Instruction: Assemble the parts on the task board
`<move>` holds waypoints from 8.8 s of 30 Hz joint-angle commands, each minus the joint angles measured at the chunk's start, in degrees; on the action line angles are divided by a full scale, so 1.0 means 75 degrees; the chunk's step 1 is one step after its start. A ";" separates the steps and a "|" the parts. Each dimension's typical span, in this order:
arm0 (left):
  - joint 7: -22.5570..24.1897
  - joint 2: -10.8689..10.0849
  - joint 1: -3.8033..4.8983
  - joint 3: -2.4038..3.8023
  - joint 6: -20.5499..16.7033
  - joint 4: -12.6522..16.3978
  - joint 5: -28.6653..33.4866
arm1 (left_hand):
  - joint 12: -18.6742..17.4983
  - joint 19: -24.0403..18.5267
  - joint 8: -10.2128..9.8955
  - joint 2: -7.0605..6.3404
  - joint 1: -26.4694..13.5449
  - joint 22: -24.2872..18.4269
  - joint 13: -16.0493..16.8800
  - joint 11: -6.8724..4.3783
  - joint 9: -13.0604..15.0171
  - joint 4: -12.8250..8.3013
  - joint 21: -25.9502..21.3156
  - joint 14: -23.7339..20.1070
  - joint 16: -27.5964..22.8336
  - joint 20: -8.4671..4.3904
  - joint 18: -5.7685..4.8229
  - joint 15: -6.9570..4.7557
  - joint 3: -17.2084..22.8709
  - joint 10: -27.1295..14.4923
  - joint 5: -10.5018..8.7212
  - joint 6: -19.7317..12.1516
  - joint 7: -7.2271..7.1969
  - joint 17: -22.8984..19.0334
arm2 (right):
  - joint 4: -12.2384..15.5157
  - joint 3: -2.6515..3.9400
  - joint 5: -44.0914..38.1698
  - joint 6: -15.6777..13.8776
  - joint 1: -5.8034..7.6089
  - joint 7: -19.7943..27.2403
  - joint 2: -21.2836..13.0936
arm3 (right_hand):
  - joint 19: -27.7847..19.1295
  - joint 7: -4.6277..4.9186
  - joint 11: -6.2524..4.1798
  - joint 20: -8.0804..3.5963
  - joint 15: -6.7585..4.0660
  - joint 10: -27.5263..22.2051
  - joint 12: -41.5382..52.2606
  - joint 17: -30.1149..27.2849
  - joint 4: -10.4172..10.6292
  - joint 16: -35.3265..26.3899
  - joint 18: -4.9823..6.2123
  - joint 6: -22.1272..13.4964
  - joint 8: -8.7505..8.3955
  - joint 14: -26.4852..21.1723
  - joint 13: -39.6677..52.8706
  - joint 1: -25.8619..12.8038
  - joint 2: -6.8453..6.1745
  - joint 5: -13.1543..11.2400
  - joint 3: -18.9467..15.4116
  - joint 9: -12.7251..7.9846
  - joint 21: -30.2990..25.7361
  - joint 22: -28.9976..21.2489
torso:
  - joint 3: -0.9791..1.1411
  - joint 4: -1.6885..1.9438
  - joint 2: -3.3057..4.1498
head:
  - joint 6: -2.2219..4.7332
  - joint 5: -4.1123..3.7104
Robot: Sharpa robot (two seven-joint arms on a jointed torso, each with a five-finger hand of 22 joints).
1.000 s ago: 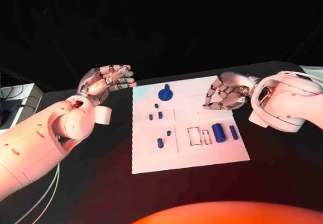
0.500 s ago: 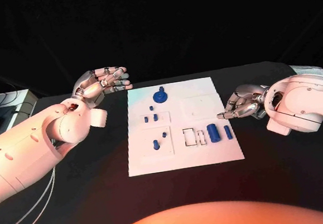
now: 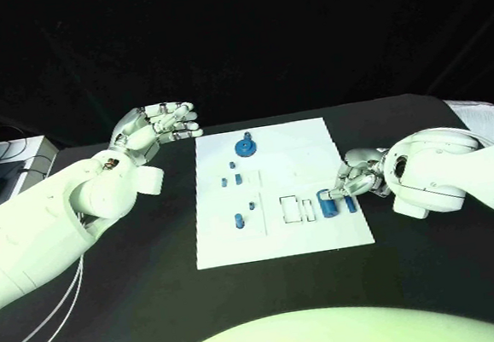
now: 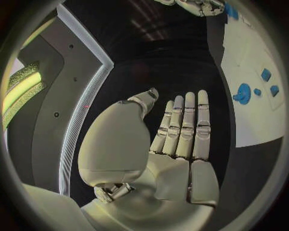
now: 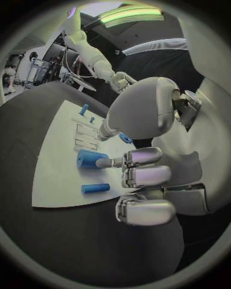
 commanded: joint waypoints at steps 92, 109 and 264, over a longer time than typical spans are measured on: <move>0.0023 -0.0040 -0.0006 -0.0014 0.0235 0.0034 0.0156 | 0.0003 0.0084 -0.0056 0.0037 0.0120 -0.0086 0.0021 0.0063 -0.0046 0.0117 -0.0134 -0.0076 0.0052 -0.0012 0.0098 0.0034 -0.0047 -0.0055 -0.0026 -0.0069 0.0060 0.0061 | -0.0223 -0.0012 0.0690 -0.0406 -0.0216 -0.0119 0.1243 | 0.0516 -0.0054 -0.0055 -0.0051 -0.0081 0.0595 -0.0153 0.1816 -0.0441 0.0038 -0.0082 0.0269 -0.0427 0.0756 0.1749 -0.0096 -0.0740 0.0394 0.2338 0.0556 -0.0027 0.1474 | 0.0008 -0.0021 0.0009 | 0.0001 0.0161; 0.0016 -0.0065 -0.0007 -0.0014 0.0241 0.0054 0.0156 | 0.0004 0.0086 -0.0054 0.0038 0.0122 -0.0091 0.0022 0.0066 -0.0047 0.0124 -0.0141 -0.0081 0.0054 -0.0011 0.0098 0.0037 -0.0052 -0.0060 -0.0026 -0.0066 0.0063 0.0065 | -0.0463 -0.0021 0.0280 -0.0185 -0.0299 -0.0162 0.1354 | 0.0516 -0.0053 -0.0052 -0.0043 -0.0076 0.0582 -0.0178 0.1823 -0.0385 0.0039 -0.0083 0.0284 -0.0459 0.0757 0.1733 -0.0203 -0.0729 0.0118 0.2227 0.0567 -0.0029 0.1478 | 0.0008 -0.0026 -0.0006 | 0.0001 0.0179; -0.0038 -0.0109 -0.0016 -0.0025 0.0368 0.0056 0.0082 | 0.0031 0.0127 -0.0019 0.0077 0.0142 -0.0165 0.0051 0.0073 -0.0056 0.0247 -0.0233 -0.0138 0.0079 0.0001 0.0098 0.0048 -0.0113 -0.0087 -0.0027 -0.0018 0.0067 0.0118 | -0.0051 0.0157 -0.0016 0.0123 -0.0026 0.0321 -0.0364 | 0.0588 0.0031 0.0018 -0.0019 -0.0026 0.0654 -0.0110 0.1961 -0.0071 0.0085 -0.0131 0.0158 -0.0917 0.0788 0.1833 0.1591 -0.0217 -0.1923 0.0418 0.0510 0.0123 0.1653 | -0.0022 -0.0052 -0.0042 | 0.0001 -0.0035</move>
